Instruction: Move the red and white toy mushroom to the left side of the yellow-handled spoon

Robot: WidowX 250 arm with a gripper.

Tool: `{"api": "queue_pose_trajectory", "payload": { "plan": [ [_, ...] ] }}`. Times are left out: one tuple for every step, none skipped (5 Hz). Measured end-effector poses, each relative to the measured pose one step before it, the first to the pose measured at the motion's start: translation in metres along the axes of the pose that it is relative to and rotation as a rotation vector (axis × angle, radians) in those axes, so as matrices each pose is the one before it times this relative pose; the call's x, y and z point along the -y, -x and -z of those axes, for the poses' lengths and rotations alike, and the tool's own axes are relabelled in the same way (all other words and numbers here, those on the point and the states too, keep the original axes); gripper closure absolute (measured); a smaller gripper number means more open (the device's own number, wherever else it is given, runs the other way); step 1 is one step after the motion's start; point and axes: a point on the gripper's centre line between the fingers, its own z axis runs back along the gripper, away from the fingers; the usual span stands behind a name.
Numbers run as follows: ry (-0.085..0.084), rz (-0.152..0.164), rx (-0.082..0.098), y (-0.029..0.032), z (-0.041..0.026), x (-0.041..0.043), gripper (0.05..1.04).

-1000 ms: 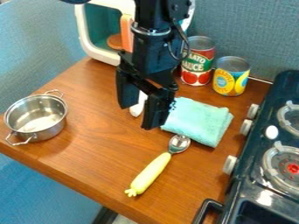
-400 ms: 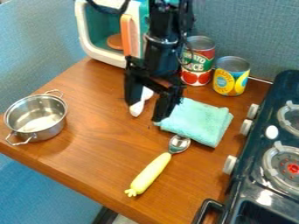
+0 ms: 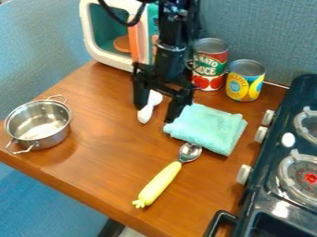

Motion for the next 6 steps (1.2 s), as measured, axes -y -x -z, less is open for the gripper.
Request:
{"api": "queue_pose_trajectory", "payload": {
  "plan": [
    [0.0016,-0.0966,0.0066,-0.0087,0.00826,-0.01318,0.083],
    [0.0136,-0.0375,0.0418,-0.00869,0.00398,-0.01181,0.083],
    [-0.0065,-0.023,0.019,-0.00435,0.00093,-0.0101,0.083],
    [0.0136,-0.0102,0.0002,-0.00604,0.00729,0.00338,0.083],
    [0.0311,-0.0133,0.0341,-0.01158,-0.00029,0.00591,0.083],
    [0.0095,-0.0168,-0.0099,-0.00483,0.00735,0.00323,0.083]
  ]
}}
